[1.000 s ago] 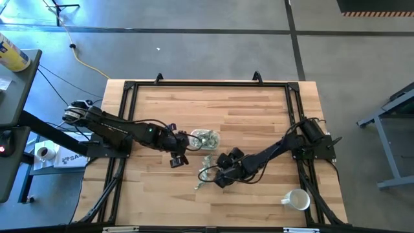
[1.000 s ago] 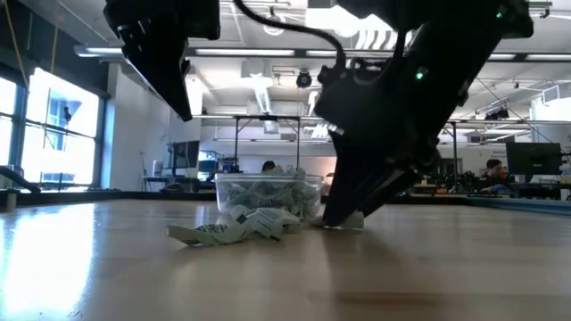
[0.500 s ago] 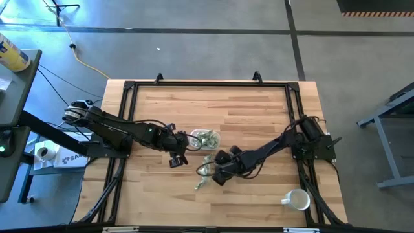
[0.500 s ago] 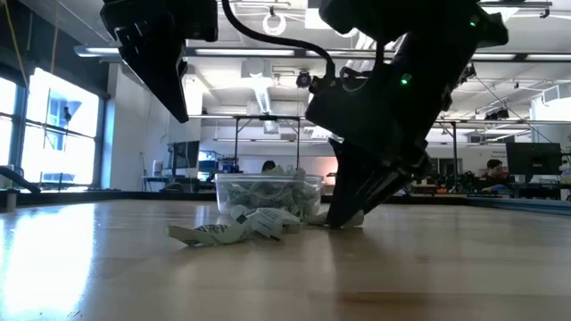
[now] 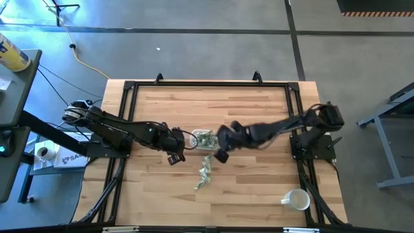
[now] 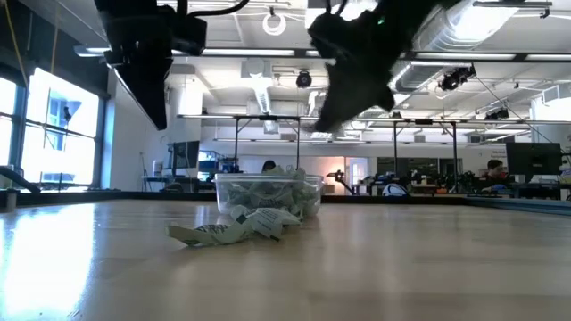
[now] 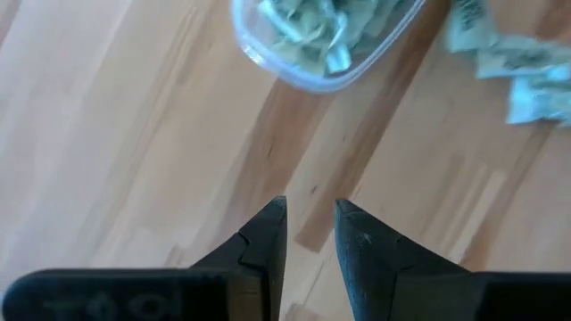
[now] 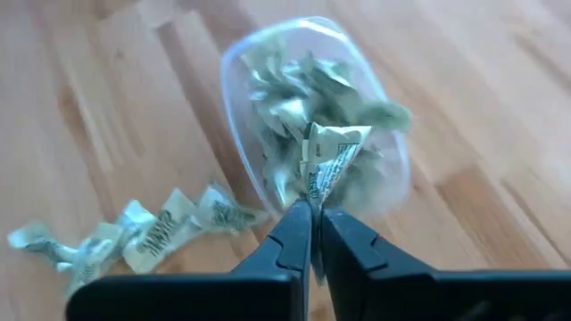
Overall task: Pick and place Stevia / Truvia into bins
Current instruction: Put the stevia packet into the transparent container
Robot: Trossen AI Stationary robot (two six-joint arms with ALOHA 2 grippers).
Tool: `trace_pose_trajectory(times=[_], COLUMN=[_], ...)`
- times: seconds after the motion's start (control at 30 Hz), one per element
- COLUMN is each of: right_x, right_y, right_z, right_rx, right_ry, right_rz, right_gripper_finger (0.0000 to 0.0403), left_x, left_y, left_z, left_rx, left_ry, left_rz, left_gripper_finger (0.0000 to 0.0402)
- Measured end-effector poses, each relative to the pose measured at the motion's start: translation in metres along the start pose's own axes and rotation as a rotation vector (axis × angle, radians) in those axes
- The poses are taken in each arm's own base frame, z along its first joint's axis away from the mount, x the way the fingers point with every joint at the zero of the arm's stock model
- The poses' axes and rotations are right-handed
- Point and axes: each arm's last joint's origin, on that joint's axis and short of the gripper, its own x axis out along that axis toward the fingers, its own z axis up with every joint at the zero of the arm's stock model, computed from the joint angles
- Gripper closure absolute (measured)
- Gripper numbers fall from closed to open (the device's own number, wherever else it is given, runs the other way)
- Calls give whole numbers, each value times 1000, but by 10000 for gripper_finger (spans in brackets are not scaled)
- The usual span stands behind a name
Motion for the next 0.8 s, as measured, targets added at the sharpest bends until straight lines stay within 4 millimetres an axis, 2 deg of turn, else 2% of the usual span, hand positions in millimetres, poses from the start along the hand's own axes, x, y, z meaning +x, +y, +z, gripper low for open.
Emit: trace_pose_trajectory(times=[0.17, 0.33, 0.47, 0.6, 0.7, 0.8], right_x=[24, 31, 33, 33, 23, 4], right_y=[-28, -41, -46, -46, -48, -49], right_z=[18, 29, 32, 31, 30, 24], right_rx=[-81, -155, -204, -211, -197, -278], right_ry=[61, 22, 33, 42, 58, 96], right_rz=[140, 197, 240, 239, 221, 128], right_gripper_finger=[376, 358, 311, 246, 199, 166], left_x=[0, 3, 23, 38, 50, 64], left_y=[-5, -17, -23, -20, -19, -26], left_z=[5, 11, 11, 15, 18, 25], left_rx=[-12, 67, 129, 100, 152, 229], left_ry=[-21, -51, -138, -187, -196, -251], left_rz=[-88, -287, -402, -406, -379, -384], left_gripper_finger=[273, 273, 273, 273, 273, 273])
